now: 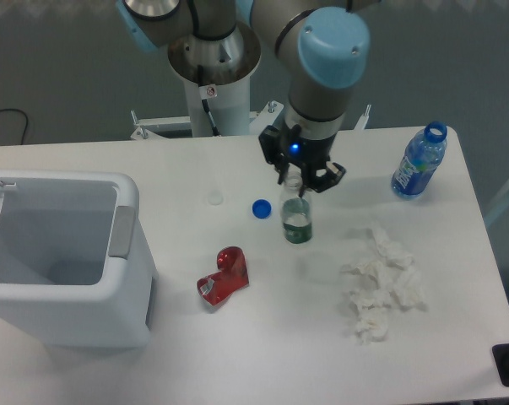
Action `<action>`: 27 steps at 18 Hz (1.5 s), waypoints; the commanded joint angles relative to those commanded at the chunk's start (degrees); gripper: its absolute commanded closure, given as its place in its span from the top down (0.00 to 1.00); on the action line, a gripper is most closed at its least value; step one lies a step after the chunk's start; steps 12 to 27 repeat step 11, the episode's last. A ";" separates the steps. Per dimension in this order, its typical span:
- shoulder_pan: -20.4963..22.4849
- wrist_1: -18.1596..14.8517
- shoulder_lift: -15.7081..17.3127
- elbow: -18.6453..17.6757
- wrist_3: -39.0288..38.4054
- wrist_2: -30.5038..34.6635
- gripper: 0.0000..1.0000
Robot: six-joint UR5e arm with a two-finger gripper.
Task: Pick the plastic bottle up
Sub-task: 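Lift the held clear bottle and carry it toward the tissues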
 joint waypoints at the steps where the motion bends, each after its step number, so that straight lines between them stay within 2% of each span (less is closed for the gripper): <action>1: 0.09 -0.09 -0.79 1.59 0.17 0.00 0.10; 4: 0.53 -0.18 -1.68 3.62 0.18 0.26 0.11; 7: 0.53 -0.79 -1.51 3.62 0.18 2.19 0.12; 27: 0.53 -0.79 -1.33 3.62 0.09 2.37 0.13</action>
